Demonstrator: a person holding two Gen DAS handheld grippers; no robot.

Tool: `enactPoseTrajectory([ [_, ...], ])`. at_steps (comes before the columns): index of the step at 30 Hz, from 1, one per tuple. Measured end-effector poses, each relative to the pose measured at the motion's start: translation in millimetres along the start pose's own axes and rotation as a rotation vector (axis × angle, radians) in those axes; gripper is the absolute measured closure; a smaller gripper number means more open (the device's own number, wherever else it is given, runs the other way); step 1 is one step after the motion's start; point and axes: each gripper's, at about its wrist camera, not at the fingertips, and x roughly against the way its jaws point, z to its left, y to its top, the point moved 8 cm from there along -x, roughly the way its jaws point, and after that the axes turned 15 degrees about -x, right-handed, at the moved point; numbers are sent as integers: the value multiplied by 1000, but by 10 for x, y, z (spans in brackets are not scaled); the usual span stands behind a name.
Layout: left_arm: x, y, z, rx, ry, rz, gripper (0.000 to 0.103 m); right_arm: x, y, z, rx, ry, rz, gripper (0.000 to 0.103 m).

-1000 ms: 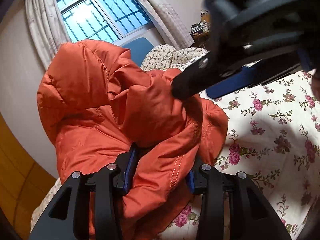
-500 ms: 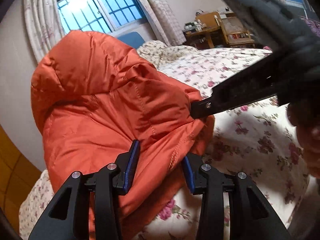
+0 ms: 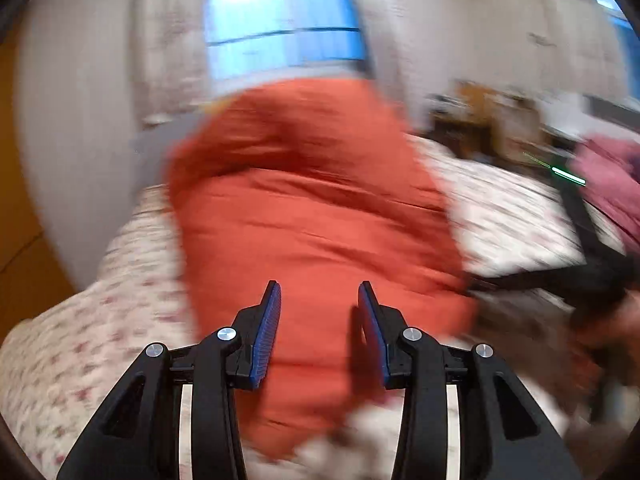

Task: Fold large clothes
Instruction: 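Release the jacket and press the folded bundle with both tools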

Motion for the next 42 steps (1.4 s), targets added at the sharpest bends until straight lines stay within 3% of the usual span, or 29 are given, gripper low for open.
enactPoseTrajectory([
  [3,-292,-20,550,125,126,92,63,154,49,70,30,14,-41,78],
  [6,-548,15,835,235,131,120,63,392,128,181,96,17,-111,75],
  [11,-860,254,967,254,122,126,63,667,313,520,176,36,-196,75],
  [20,-958,330,1017,348,125,164,63,483,570,1508,307,94,-197,76],
  [32,-905,345,936,302,124,157,63,-130,932,2000,361,84,-180,77],
  [42,-1090,399,916,284,134,170,63,-511,1093,1716,368,12,-155,80],
])
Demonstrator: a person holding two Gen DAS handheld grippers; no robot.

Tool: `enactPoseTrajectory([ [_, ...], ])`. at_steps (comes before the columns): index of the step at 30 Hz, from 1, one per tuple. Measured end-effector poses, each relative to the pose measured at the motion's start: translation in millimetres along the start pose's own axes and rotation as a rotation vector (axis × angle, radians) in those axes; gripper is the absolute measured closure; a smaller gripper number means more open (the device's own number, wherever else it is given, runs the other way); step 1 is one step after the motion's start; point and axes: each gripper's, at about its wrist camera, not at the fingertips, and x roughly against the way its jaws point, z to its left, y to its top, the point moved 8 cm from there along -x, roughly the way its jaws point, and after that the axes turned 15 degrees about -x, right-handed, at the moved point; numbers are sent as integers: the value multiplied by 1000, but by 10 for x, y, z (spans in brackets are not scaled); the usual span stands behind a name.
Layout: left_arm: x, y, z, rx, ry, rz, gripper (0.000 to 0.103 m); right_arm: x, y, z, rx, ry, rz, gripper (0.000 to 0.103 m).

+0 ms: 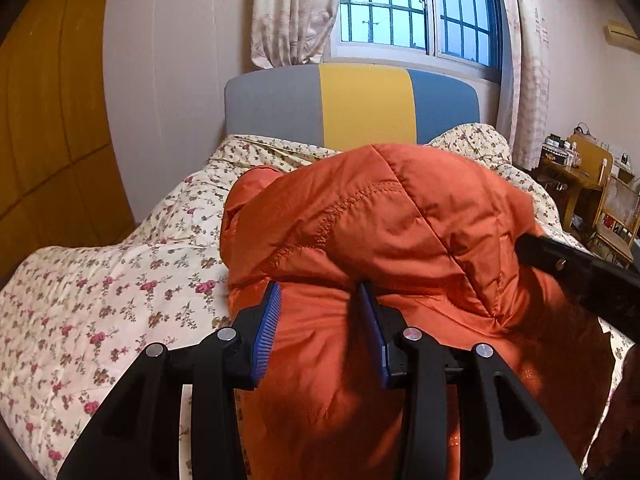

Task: Fold large clothes
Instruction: 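Release the jacket and press the folded bundle with both tools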

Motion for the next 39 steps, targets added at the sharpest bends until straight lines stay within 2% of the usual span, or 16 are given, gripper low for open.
enactPoseTrajectory([
  [6,-199,31,-132,-8,-10,29,63,-331,-85,-340,-8,-50,48,81],
  [11,-378,91,-396,-60,-33,70,62,-555,-158,-764,-85,-86,85,88],
  [14,-491,108,-601,-100,-41,84,60,-628,-227,-1052,-172,-72,87,90],
  [18,-615,59,-761,-136,-12,55,57,-669,-286,-1254,-242,-45,91,91],
  [32,-799,-85,-811,-140,-3,49,56,-770,-346,-1293,-247,-64,84,91],
  [35,-779,-111,-803,-131,-12,41,56,-711,-301,-1191,-186,-108,110,85],
  [39,-740,-128,-791,-121,-17,21,55,-448,-40,-958,-158,-47,57,82],
])
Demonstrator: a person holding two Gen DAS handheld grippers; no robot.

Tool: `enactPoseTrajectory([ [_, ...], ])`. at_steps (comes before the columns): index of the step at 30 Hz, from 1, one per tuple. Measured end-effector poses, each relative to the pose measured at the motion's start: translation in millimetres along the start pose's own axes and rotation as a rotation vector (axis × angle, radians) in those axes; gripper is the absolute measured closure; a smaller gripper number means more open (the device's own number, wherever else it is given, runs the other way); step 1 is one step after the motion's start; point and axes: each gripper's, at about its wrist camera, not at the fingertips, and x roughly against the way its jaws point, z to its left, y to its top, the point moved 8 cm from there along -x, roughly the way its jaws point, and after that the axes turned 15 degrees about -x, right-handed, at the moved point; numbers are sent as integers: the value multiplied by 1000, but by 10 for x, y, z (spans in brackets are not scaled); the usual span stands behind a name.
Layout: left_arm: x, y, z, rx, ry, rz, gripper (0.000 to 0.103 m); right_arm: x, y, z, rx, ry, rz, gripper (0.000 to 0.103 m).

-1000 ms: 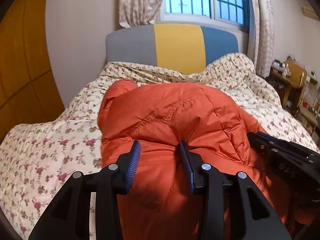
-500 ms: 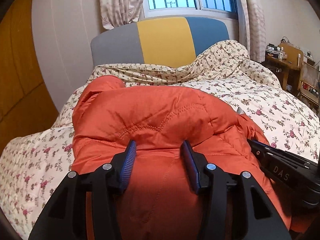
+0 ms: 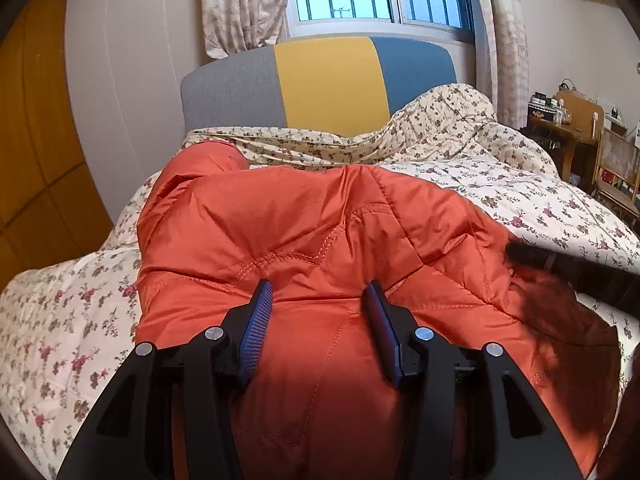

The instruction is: Fold large clothes

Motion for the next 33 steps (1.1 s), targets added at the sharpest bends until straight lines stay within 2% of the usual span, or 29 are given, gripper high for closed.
enactPoseTrajectory([
  [3,69,26,1,-3,-8,5,52,-55,114,172,47,-4,13,82],
  [4,106,61,11,-14,-24,18,44,-113,119,194,57,-12,27,82],
  [5,129,105,21,-29,-46,33,28,-159,120,198,66,-20,34,82],
  [6,157,174,67,-31,-63,38,21,-235,121,190,84,-41,37,82],
  [7,182,233,143,-15,-48,25,15,-301,118,174,101,-57,39,82],
  [9,205,376,343,30,14,-8,15,-401,85,126,115,-68,49,83],
  [11,63,458,453,36,39,26,10,-491,23,44,118,-84,66,83],
  [13,-273,367,425,24,19,175,8,-591,-19,-16,113,-103,79,83],
  [15,-477,293,392,26,11,242,5,-675,-20,-71,115,-123,85,83],
  [19,-628,226,391,84,-21,240,4,-867,2,-154,114,-141,118,83],
  [23,-747,190,363,108,-30,236,3,-978,8,-186,126,-145,108,84],
  [33,-623,140,334,60,45,201,3,-947,-27,-184,146,-155,53,83],
])
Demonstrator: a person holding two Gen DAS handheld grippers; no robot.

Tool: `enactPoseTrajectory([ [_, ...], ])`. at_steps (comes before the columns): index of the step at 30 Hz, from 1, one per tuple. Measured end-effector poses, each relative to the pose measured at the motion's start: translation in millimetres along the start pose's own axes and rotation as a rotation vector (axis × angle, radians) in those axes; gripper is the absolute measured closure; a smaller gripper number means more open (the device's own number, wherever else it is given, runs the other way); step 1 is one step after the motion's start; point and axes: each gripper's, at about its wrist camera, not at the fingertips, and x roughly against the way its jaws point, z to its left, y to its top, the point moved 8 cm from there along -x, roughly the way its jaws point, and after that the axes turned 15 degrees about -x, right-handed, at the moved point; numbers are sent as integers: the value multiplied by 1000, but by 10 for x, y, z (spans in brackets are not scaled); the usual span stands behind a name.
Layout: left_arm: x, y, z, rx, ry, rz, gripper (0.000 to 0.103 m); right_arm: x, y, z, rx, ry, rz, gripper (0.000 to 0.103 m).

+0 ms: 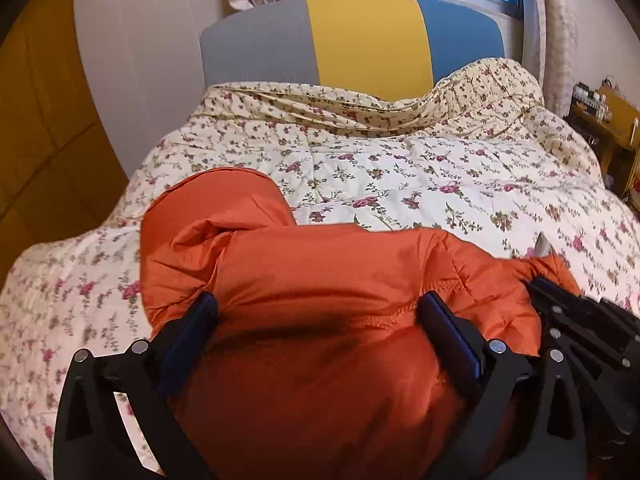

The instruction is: Fold large clothes

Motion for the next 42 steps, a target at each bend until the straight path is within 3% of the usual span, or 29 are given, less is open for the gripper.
enactPoseTrajectory([
  [2,120,-64,-26,-25,14,-2,3,64,-17,6,8,2,-18,83],
  [4,282,-142,-41,-35,11,-19,3,187,-26,0,4,23,-49,75],
  [5,363,-185,-50,-32,10,-29,3,247,-23,2,2,33,-65,65],
  [6,450,-227,-68,-24,7,-40,3,390,-33,5,2,57,-105,48],
  [7,576,-285,-94,-12,-5,-63,3,477,-44,13,3,64,-130,44],
  [10,872,-450,-187,-6,-33,-148,3,748,-151,31,13,85,-169,48],
  [13,949,-572,-258,-25,-9,-201,3,904,-283,-1,8,100,-192,46],
  [17,927,-621,-327,-51,22,-245,3,792,-380,-61,24,17,-180,45],
  [22,756,-605,-339,-47,-30,-210,3,535,-401,-200,-47,52,-93,42],
  [26,773,-618,-357,-59,-13,-204,3,525,-390,-225,-58,58,-76,40],
  [31,1055,-727,-340,-74,-48,-233,3,842,-415,-261,-63,57,-101,37],
  [36,1406,-982,-357,-103,-23,-292,3,1264,-619,-374,-85,26,-131,33],
  [38,1405,-1053,-420,-128,-25,-273,3,1324,-713,-448,-96,2,-129,30],
  [42,1195,-1102,-485,-116,-103,-177,3,1163,-876,-622,-130,-24,-76,22],
])
